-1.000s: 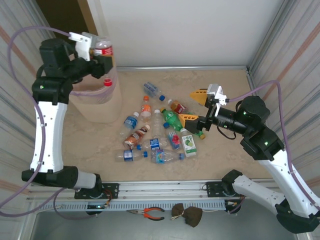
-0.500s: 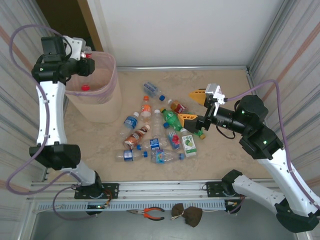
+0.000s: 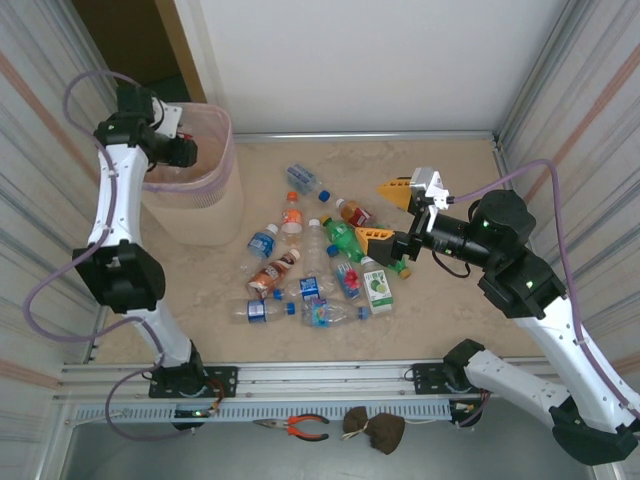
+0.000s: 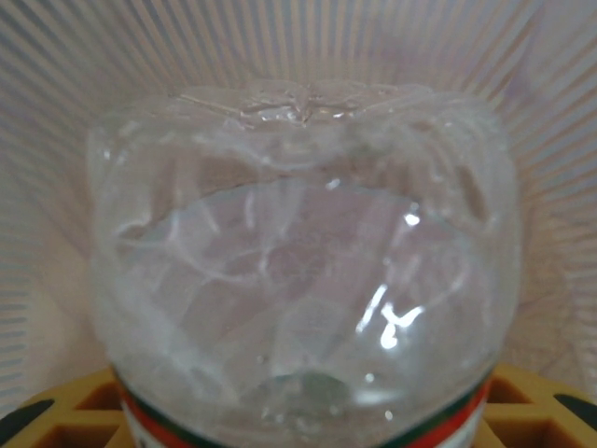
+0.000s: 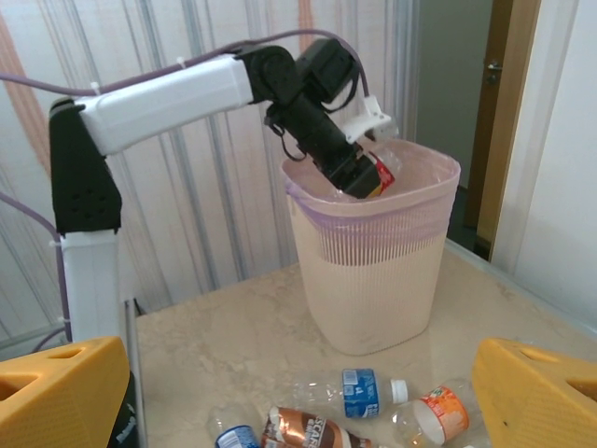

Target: Put the plastic bottles in the bin

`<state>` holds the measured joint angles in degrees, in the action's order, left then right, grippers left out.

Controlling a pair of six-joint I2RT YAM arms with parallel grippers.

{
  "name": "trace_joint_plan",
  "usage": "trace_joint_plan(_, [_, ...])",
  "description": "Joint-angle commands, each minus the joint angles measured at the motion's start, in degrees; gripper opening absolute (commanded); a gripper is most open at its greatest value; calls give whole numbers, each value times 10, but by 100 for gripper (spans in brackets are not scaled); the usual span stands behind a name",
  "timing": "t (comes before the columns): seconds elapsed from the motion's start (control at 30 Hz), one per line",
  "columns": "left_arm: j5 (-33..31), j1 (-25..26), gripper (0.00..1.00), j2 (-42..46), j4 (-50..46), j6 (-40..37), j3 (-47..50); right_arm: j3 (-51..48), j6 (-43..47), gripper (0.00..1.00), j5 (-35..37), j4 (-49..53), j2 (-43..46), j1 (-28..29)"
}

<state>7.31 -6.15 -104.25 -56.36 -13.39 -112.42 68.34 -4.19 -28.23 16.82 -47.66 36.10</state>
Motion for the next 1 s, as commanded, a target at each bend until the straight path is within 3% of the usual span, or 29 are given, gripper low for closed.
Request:
trace_joint_plan(0.0, [3, -10, 51, -22, -15, 9, 22, 0, 13, 94, 6, 7, -1, 3])
trace_joint_plan(0.47, [33, -15, 53, -125, 35, 36, 85, -12, 19, 94, 16, 11, 10, 1])
trace_joint_plan(0.73, [50, -18, 61, -176, 53, 46, 97, -14, 20, 94, 19, 13, 11, -2])
trace_joint_plan(0.97, [70, -24, 72, -162, 72, 58, 107, -9, 19, 94, 20, 15, 8, -4])
